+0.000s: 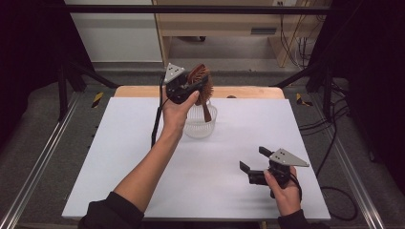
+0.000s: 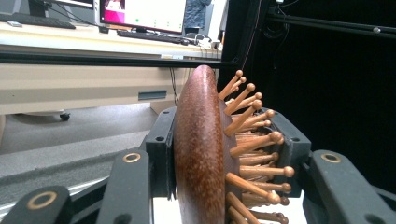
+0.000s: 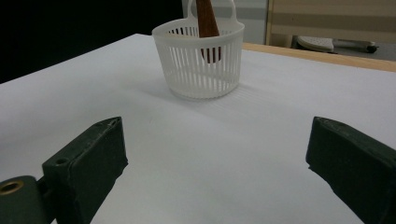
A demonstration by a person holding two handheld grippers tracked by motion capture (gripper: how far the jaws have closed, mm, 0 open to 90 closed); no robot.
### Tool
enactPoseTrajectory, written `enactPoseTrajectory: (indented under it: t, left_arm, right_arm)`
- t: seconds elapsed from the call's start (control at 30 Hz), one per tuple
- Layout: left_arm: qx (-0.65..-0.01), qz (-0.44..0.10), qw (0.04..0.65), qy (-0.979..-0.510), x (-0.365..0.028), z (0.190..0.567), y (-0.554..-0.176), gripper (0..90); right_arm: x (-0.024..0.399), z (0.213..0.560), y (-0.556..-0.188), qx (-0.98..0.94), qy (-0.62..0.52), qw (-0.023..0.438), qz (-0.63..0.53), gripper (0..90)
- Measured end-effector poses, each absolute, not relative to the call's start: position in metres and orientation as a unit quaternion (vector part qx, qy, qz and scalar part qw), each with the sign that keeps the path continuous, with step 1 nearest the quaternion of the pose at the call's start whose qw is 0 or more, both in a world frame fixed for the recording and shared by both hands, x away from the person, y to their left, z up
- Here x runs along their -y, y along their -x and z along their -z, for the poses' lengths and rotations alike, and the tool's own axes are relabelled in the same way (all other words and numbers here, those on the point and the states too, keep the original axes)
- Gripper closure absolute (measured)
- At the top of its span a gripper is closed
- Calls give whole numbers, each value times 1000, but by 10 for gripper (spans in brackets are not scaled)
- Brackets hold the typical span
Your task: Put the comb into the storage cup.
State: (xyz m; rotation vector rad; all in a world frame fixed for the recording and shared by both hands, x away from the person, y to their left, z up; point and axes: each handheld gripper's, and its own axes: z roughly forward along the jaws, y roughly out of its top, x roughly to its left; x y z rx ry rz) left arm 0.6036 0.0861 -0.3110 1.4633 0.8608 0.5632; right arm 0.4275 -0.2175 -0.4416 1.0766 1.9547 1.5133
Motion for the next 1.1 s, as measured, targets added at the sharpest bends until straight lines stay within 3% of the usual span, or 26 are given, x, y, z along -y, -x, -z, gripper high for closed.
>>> enactPoseTrajectory:
  t: [1.1]
  left_arm:
    - [-386, -243, 619, -639, -81, 328, -607, 515]
  right_arm:
    - [216, 442, -428, -709, -390, 217, -546, 52]
